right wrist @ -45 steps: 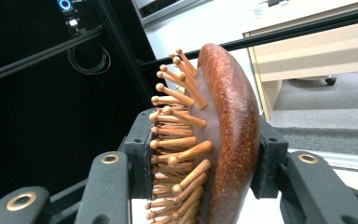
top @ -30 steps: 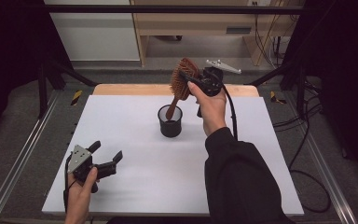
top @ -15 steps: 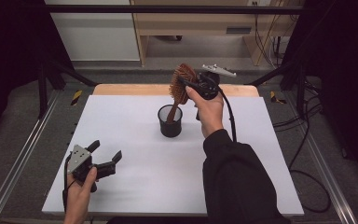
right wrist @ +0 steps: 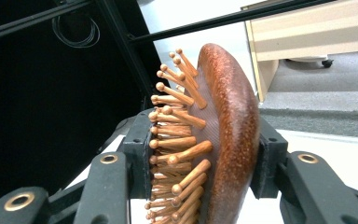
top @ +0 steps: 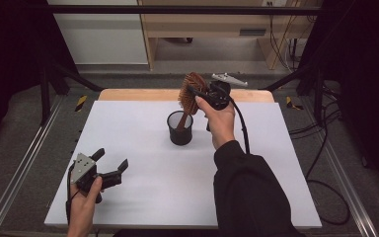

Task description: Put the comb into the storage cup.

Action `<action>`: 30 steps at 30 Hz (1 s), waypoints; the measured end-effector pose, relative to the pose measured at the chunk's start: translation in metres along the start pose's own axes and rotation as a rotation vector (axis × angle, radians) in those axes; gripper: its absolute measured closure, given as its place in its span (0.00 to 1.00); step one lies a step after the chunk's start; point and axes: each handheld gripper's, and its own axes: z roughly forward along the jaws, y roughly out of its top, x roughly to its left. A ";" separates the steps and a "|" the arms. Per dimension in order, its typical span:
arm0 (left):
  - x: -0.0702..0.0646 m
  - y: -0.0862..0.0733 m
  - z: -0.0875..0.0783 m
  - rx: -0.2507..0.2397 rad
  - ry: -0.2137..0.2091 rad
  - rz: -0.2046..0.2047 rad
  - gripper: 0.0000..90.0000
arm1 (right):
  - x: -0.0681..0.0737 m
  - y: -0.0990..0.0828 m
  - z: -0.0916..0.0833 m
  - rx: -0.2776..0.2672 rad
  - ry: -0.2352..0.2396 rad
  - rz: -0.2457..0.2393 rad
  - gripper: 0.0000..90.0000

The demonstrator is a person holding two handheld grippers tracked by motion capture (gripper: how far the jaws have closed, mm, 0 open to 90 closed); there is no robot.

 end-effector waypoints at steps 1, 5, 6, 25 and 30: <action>0.000 0.000 0.000 -0.001 0.000 0.000 0.06 | 0.000 0.000 0.001 0.000 -0.003 -0.005 0.58; -0.002 0.000 0.000 -0.003 -0.002 0.015 0.06 | 0.000 -0.002 0.002 0.003 0.000 -0.010 0.58; -0.002 0.000 0.001 0.000 -0.003 0.017 0.06 | 0.001 -0.002 0.003 0.002 0.000 -0.009 0.58; 0.001 0.001 0.000 -0.005 0.002 0.005 0.06 | 0.004 -0.011 0.013 0.030 0.008 -0.002 0.58; 0.001 0.000 0.000 -0.003 0.001 0.003 0.06 | 0.002 -0.012 0.012 0.031 0.013 0.001 0.58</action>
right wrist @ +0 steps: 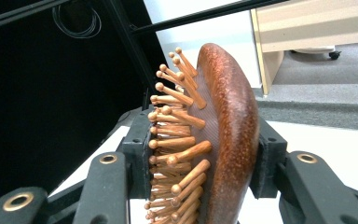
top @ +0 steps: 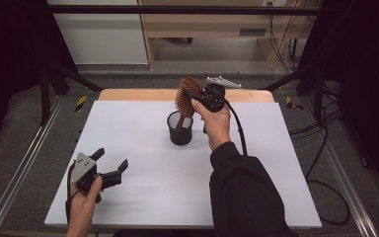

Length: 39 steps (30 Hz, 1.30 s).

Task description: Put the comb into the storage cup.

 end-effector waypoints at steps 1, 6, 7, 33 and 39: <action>0.000 0.000 0.000 -0.001 0.000 -0.001 0.06 | 0.000 0.000 0.000 -0.001 0.000 0.002 0.58; 0.000 0.000 0.001 -0.001 -0.003 -0.001 0.05 | -0.001 -0.003 0.002 0.006 0.008 0.005 0.58; -0.001 0.000 0.001 -0.002 -0.006 -0.001 0.05 | -0.001 -0.005 0.002 0.000 0.012 0.006 0.58; -0.001 -0.001 0.002 0.003 -0.015 -0.001 0.05 | -0.006 -0.014 0.007 -0.001 -0.001 0.041 0.57; -0.002 -0.001 0.002 0.007 -0.015 0.004 0.05 | -0.009 -0.014 0.010 -0.002 -0.002 0.058 0.57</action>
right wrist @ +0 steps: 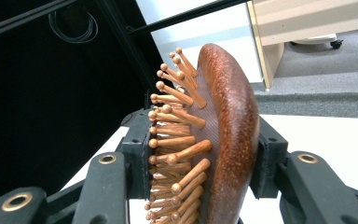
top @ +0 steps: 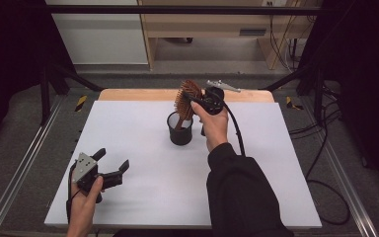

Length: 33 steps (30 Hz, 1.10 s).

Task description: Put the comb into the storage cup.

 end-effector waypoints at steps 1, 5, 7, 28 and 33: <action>0.000 0.000 0.000 0.001 -0.001 0.000 0.05 | -0.001 0.000 0.001 -0.001 -0.001 0.003 0.57; -0.001 -0.001 0.001 0.006 -0.002 0.006 0.05 | -0.005 0.001 0.004 0.005 0.005 0.018 0.57; -0.001 -0.002 0.004 0.018 -0.005 0.010 0.05 | -0.007 0.003 0.006 0.014 0.011 0.004 0.56; 0.020 0.001 -0.001 -0.044 0.031 0.046 0.05 | -0.020 0.011 0.015 0.074 -0.001 0.004 0.53; 0.018 0.002 -0.002 -0.045 0.024 0.052 0.05 | -0.021 0.011 0.015 0.079 -0.004 0.004 0.52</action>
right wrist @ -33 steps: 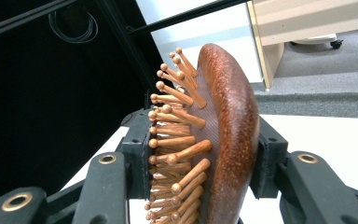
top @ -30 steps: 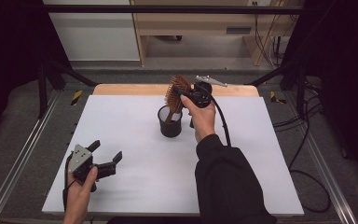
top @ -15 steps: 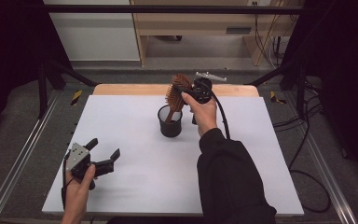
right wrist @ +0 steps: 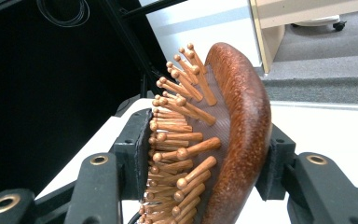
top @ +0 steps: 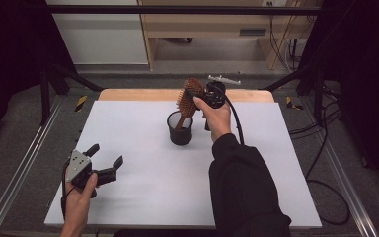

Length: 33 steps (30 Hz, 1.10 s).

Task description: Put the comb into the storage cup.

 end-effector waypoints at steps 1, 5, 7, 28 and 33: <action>0.000 0.000 0.000 0.000 -0.001 -0.004 0.05 | 0.000 0.000 0.000 0.000 0.000 -0.001 0.52; 0.000 -0.001 0.000 0.002 -0.001 -0.011 0.05 | -0.001 0.000 0.000 0.004 0.001 -0.002 0.52; -0.001 -0.001 0.000 0.005 -0.004 -0.011 0.05 | -0.001 0.000 -0.001 0.005 -0.001 -0.004 0.51; -0.005 -0.002 0.001 0.018 -0.024 -0.012 0.05 | 0.000 0.000 0.000 0.008 -0.015 -0.008 0.47; -0.006 -0.002 0.001 0.017 -0.027 -0.010 0.05 | 0.000 0.000 0.000 0.011 -0.017 -0.014 0.46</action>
